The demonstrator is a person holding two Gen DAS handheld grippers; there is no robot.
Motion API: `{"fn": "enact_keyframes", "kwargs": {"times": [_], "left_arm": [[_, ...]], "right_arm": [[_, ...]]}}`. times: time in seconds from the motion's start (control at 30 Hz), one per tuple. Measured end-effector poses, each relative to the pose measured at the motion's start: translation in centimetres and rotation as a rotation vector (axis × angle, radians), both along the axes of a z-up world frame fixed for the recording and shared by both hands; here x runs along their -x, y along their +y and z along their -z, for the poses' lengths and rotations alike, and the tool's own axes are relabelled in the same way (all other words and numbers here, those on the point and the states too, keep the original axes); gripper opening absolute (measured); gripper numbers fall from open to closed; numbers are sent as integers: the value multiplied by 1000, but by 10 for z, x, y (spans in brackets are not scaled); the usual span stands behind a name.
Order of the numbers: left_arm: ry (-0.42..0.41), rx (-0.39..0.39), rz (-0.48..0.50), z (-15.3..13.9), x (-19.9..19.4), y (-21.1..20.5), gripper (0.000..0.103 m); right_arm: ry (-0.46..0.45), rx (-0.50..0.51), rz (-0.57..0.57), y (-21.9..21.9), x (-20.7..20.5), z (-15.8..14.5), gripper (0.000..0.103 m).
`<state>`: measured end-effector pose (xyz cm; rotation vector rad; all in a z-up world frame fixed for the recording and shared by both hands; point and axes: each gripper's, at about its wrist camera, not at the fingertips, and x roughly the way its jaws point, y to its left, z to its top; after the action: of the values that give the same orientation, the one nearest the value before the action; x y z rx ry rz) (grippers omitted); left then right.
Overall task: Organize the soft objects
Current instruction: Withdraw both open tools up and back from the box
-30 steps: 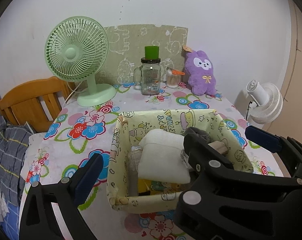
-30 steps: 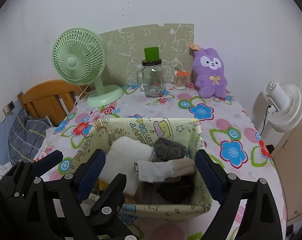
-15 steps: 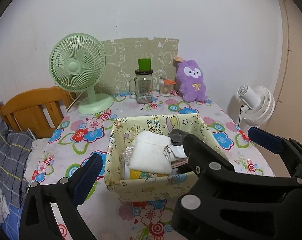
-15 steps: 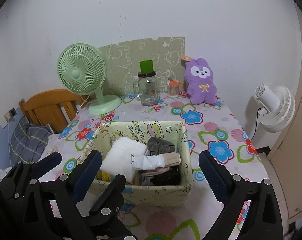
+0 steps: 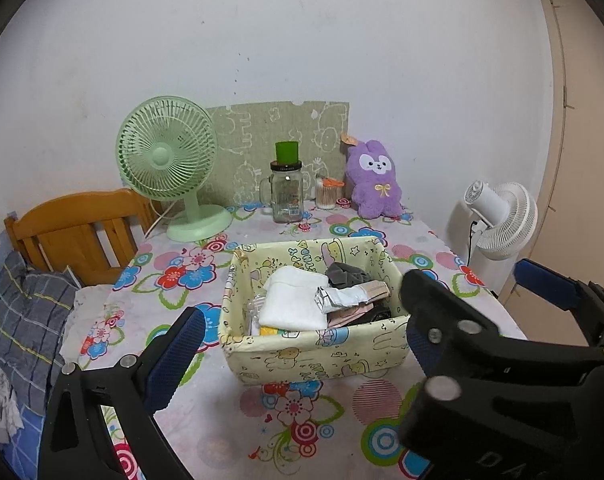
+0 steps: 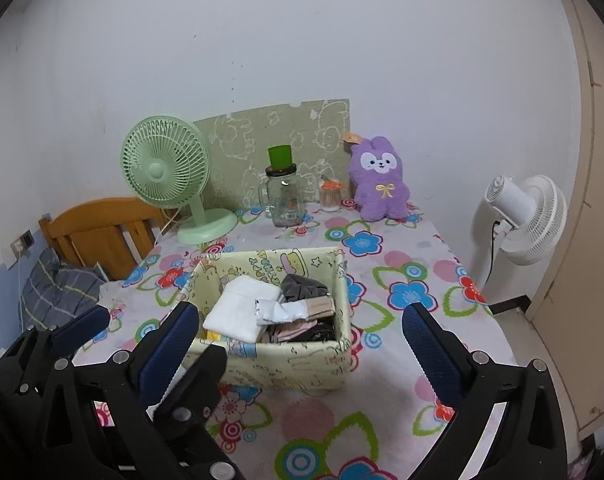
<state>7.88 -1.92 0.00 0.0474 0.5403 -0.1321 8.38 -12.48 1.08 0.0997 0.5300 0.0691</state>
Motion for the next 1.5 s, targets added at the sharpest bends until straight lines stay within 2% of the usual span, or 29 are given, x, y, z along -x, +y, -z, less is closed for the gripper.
{"fn": "enact_keyframes", "kwargs": {"times": [0.27, 0.5, 0.8, 1.5], "left_arm": [[-44, -11, -33, -6, 22, 8, 102], [-64, 31, -64, -9, 40, 18, 102], [-92, 23, -77, -10, 56, 21, 102], [-105, 19, -90, -12, 60, 27, 102]], "right_arm": [[-43, 0, 36, -15, 30, -5, 103], [-62, 0, 55, -27, 51, -9, 103], [-108, 14, 68, -36, 72, -10, 103], [-132, 34, 68, -32, 78, -12, 103]]}}
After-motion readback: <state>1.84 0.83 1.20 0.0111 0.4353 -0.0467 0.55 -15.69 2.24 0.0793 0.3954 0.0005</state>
